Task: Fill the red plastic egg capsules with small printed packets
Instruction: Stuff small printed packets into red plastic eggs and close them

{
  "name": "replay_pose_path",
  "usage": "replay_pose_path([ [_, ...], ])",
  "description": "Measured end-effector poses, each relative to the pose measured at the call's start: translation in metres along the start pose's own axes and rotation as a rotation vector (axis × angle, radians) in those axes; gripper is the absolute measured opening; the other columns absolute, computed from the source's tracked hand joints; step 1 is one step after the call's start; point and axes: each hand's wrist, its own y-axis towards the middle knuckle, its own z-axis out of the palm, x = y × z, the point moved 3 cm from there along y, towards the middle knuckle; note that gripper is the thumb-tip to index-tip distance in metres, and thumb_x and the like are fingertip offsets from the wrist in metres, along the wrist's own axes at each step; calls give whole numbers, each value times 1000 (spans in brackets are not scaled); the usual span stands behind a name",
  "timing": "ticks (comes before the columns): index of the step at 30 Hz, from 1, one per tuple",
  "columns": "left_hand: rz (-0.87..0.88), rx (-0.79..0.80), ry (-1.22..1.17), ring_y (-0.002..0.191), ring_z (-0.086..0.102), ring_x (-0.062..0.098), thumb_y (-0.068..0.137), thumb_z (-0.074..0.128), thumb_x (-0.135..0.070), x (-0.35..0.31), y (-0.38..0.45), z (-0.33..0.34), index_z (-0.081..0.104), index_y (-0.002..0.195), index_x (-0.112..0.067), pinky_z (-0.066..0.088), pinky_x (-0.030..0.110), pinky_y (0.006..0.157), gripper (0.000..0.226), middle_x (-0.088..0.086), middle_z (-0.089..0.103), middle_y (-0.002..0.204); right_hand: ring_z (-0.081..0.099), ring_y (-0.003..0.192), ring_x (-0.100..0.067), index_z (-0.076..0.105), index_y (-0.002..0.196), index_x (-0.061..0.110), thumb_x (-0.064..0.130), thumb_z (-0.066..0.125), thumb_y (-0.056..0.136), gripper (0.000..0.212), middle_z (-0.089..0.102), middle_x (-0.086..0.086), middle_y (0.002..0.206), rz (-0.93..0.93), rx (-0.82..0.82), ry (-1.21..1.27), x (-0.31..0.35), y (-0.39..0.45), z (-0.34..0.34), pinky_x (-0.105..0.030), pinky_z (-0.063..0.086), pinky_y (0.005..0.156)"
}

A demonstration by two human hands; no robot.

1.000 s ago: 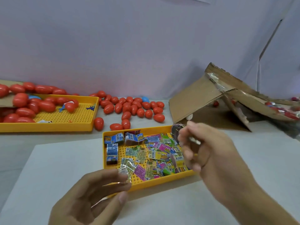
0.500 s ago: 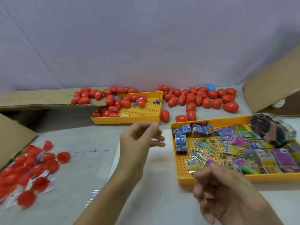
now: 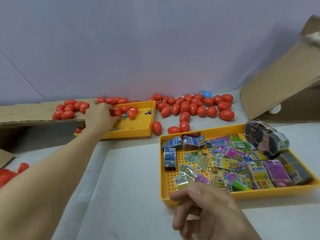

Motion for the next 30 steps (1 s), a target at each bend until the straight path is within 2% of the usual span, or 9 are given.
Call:
replay_pose_path([
  [2,-6,-112,-224,100,59,30,79,82,-33,-7,-6,-7,71,102,-10,48,38,76,35,13,69,100,62,59,-24,77,87,8,66,85,48,70,69,-20,68,-5,-4,5,0,0,0,-29,47,52],
  [6,101,-143,-787,81,65,12,75,86,-20,-39,-51,-44,60,100,-16,49,7,70,36,2,68,95,60,56,-25,76,86,5,62,86,50,68,67,-21,66,-26,-26,19,2,-1,2,-29,45,47],
  [10,252,43,-1249,82,73,14,72,88,-24,-75,-133,-88,68,104,-26,58,20,71,38,-1,74,95,56,50,-24,74,84,1,48,80,60,53,63,-23,64,-49,-68,22,4,-3,3,-25,41,39],
  [13,282,157,-1458,79,73,20,64,85,-27,-94,-192,-109,74,104,-33,59,25,73,42,3,76,95,53,44,-21,74,83,2,45,73,64,46,62,-22,62,-68,-111,37,7,-9,4,-19,37,34],
  [17,216,279,-1585,83,74,27,64,85,-26,-106,-236,-110,75,106,-29,59,29,75,44,7,76,96,48,45,-18,72,75,13,46,70,71,34,59,-17,62,-175,-161,-57,19,-20,1,-16,30,34],
  [21,196,293,-1613,85,73,21,65,84,-25,-109,-250,-104,72,100,-29,58,25,73,37,5,76,95,48,44,-15,73,81,10,44,69,73,36,57,-13,63,-264,-246,-196,36,-27,-7,-16,30,35],
  [26,232,298,-1535,85,72,27,65,86,-26,-105,-261,-101,75,102,-29,58,25,70,39,3,75,97,51,46,-26,74,78,19,60,64,75,42,60,-7,56,-211,-250,-543,44,-34,-3,-20,34,35],
  [28,259,305,-1495,85,71,26,66,87,-28,-105,-263,-101,74,103,-32,58,25,67,39,2,73,97,54,47,-29,75,83,19,59,65,77,42,63,-12,58,-183,-218,-597,42,-36,0,-21,37,36],
  [30,239,314,-1500,77,71,23,65,87,-28,-104,-264,-100,74,103,-33,57,25,64,40,1,73,93,60,49,-23,75,84,15,53,67,79,39,66,-12,62,-191,-200,-575,41,-37,1,-22,40,35],
])
